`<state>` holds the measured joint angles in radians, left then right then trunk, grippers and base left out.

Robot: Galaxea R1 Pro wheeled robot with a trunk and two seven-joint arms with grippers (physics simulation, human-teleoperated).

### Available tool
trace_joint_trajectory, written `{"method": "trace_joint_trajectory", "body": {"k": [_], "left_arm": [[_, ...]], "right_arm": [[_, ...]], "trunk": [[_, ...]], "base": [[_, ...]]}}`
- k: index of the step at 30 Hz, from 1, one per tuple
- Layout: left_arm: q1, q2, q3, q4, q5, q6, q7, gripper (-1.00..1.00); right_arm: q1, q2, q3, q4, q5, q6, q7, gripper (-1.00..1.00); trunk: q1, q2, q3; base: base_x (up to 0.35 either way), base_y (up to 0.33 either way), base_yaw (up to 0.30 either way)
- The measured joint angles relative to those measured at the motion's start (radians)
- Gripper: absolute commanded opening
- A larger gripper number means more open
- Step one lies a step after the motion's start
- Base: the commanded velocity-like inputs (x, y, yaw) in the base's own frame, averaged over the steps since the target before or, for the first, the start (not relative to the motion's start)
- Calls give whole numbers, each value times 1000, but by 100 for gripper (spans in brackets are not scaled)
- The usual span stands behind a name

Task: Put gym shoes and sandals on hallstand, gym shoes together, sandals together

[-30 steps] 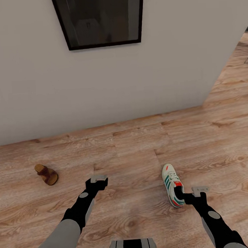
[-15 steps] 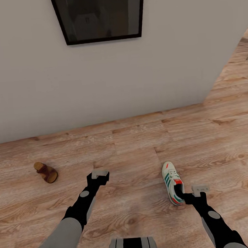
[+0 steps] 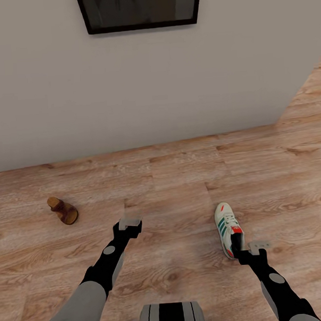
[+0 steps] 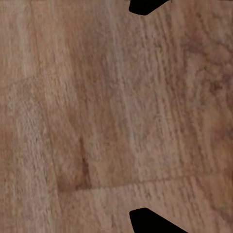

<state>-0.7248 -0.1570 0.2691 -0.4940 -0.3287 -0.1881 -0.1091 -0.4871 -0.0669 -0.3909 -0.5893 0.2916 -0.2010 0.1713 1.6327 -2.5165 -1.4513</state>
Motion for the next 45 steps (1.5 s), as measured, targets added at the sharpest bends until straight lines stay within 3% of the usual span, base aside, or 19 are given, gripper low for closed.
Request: {"method": "trace_joint_trajectory", "body": {"k": [4, 11, 17, 34, 41, 45], "left_arm": [[0, -1, 0, 0, 0, -1, 0, 100], [0, 0, 0, 0, 0, -3, 0, 100], [0, 0, -1, 0, 0, -3, 0, 100], [0, 0, -1, 0, 0, -2, 0, 100], [0, 0, -1, 1, 0, 0, 0, 100], [0, 0, -1, 1, 0, 0, 0, 100]], "right_arm": [[0, 0, 0, 0, 0, 0, 0, 100], [0, 0, -1, 0, 0, 0, 0, 100], [0, -1, -1, -2, 0, 0, 0, 100], [0, -1, -1, -3, -1, 0, 0, 100], [0, -1, -1, -3, -1, 0, 0, 100], [0, 0, -2, -3, -1, 0, 0, 100]], "trunk": [[2, -1, -21], [2, -1, -24], [4, -2, -54], [4, -2, -63], [8, -4, -94], [8, -4, -94]], "base": [[0, 0, 154], [0, 0, 49], [0, 0, -36], [0, 0, -47], [0, 0, -53], [0, 0, -12]]}}
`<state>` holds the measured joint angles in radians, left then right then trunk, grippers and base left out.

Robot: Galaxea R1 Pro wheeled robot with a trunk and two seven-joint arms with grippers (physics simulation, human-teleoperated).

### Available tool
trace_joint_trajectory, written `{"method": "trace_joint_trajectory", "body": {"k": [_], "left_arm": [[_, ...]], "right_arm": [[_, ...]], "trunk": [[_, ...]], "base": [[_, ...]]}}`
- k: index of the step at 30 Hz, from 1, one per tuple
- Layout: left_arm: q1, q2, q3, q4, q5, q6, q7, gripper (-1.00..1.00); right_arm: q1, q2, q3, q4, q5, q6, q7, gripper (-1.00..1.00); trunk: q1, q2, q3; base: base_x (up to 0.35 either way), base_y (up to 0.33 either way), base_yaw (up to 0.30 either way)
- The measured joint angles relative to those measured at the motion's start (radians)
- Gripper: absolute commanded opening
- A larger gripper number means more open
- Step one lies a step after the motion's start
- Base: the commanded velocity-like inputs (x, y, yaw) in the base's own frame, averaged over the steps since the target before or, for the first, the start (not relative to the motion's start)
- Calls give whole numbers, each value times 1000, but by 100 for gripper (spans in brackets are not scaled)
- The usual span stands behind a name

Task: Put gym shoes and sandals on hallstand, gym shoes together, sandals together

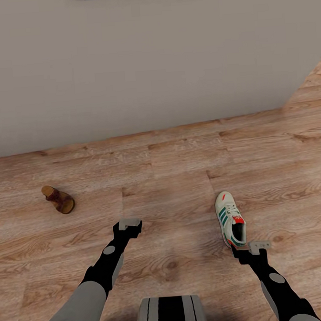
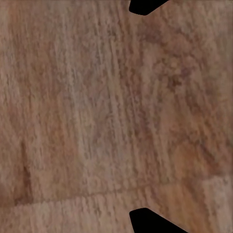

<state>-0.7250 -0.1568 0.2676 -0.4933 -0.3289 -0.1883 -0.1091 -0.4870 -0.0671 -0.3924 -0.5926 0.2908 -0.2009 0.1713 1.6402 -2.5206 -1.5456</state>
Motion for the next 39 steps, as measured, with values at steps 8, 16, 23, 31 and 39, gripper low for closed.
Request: {"method": "trace_joint_trajectory", "body": {"k": [8, 16, 23, 31, 39], "left_arm": [[0, 0, 0, 0, 0, 0, 0, 100], [0, -1, 1, 0, 0, -2, 0, 100], [0, -1, 0, 0, -1, -3, 0, 100], [0, 0, 0, 0, -1, 1, 0, 100], [0, 0, 0, 1, -2, -1, 0, 100]], "right_arm": [[0, 0, 0, 1, 0, 0, 0, 100], [0, 0, 0, 2, 0, 0, 0, 100], [0, 0, 0, 2, 0, 0, 0, 100], [0, 0, 0, 1, 0, 0, 0, 100], [0, 0, 0, 1, 0, 0, 0, 100]], "trunk": [[3, -1, -24], [4, -2, -43], [4, -2, -44], [4, -2, -44], [4, -2, -44]], "base": [[0, 0, -1], [0, 0, 0], [0, 0, 0], [94, 0, 0], [31, 0, 0]]}}
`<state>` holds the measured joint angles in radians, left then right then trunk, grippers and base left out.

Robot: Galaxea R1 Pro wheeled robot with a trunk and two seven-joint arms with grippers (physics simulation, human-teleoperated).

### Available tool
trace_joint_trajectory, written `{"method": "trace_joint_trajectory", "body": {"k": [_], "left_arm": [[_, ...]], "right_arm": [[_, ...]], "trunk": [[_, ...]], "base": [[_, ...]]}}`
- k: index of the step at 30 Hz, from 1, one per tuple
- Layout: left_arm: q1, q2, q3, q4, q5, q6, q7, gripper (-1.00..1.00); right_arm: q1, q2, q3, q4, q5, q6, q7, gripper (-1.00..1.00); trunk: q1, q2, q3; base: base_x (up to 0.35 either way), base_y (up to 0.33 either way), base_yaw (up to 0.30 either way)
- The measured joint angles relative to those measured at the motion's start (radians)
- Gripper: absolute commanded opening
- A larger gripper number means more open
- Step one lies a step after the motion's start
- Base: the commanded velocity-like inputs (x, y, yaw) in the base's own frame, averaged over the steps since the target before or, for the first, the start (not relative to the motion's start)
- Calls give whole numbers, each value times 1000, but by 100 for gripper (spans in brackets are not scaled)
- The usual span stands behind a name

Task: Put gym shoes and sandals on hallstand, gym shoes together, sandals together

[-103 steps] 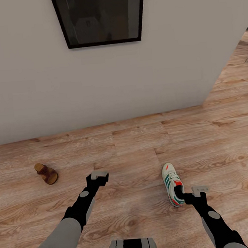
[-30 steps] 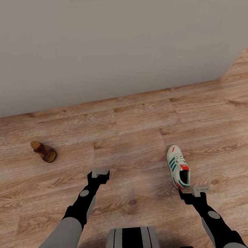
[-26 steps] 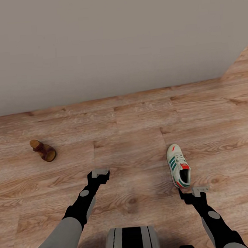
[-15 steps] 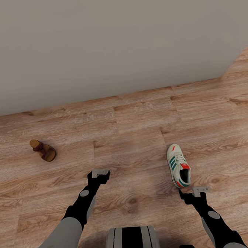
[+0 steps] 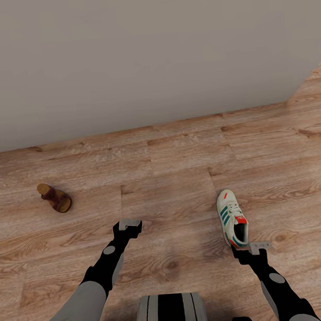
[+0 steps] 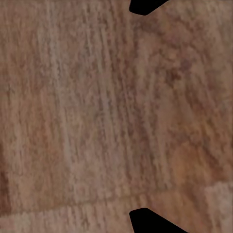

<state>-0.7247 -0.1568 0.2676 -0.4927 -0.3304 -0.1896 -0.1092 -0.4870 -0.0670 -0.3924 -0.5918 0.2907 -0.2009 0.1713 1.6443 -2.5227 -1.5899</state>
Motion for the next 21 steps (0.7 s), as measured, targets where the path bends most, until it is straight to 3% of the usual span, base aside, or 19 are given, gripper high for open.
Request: {"method": "trace_joint_trajectory", "body": {"k": [21], "left_arm": [[1, 0, 0, 0, 0, 0, 0, 100]], "right_arm": [[0, 0, 0, -1, 0, 0, 0, 100]], "trunk": [[0, 0, 0]], "base": [[38, 0, 0]]}}
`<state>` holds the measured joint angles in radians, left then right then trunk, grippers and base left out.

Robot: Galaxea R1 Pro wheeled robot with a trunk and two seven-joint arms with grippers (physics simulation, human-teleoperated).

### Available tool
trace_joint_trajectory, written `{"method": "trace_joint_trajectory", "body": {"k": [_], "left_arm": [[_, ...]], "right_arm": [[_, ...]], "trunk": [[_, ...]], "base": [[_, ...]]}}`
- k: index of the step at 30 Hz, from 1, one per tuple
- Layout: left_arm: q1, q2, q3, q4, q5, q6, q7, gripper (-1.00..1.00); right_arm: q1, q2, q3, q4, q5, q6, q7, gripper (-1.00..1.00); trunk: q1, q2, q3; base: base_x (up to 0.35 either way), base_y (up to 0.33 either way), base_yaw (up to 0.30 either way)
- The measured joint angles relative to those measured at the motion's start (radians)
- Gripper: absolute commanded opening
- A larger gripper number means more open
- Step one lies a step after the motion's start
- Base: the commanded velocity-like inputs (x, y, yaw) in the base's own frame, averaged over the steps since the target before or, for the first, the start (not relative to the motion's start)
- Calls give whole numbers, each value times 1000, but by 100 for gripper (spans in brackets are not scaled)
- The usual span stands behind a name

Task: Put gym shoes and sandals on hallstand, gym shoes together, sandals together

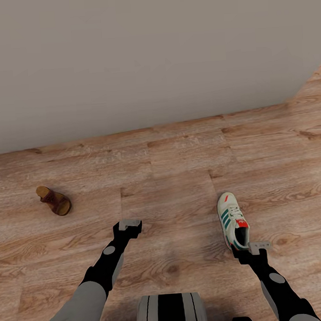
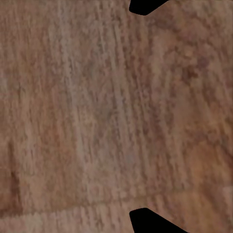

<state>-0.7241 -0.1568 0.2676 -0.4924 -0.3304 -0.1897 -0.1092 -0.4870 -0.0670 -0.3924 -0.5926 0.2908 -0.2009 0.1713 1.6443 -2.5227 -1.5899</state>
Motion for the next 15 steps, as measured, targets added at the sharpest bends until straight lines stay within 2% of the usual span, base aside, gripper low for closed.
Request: {"method": "trace_joint_trajectory", "body": {"k": [8, 9, 15], "left_arm": [[0, 0, 0, 0, 0, -1, 0, 100], [0, 0, 0, 0, 0, -1, 0, 100], [0, 0, 0, 0, 0, -2, 0, 100]], "right_arm": [[0, 0, 0, 0, 0, 0, 0, 100], [0, 0, 0, 0, 0, 0, 0, -100], [0, 0, -1, 1, 1, 0, -1, -100]], "trunk": [[0, 0, 0], [0, 0, 0], [0, 0, 0]], "base": [[2, 0, 0], [0, 0, 0], [0, 0, 0]]}}
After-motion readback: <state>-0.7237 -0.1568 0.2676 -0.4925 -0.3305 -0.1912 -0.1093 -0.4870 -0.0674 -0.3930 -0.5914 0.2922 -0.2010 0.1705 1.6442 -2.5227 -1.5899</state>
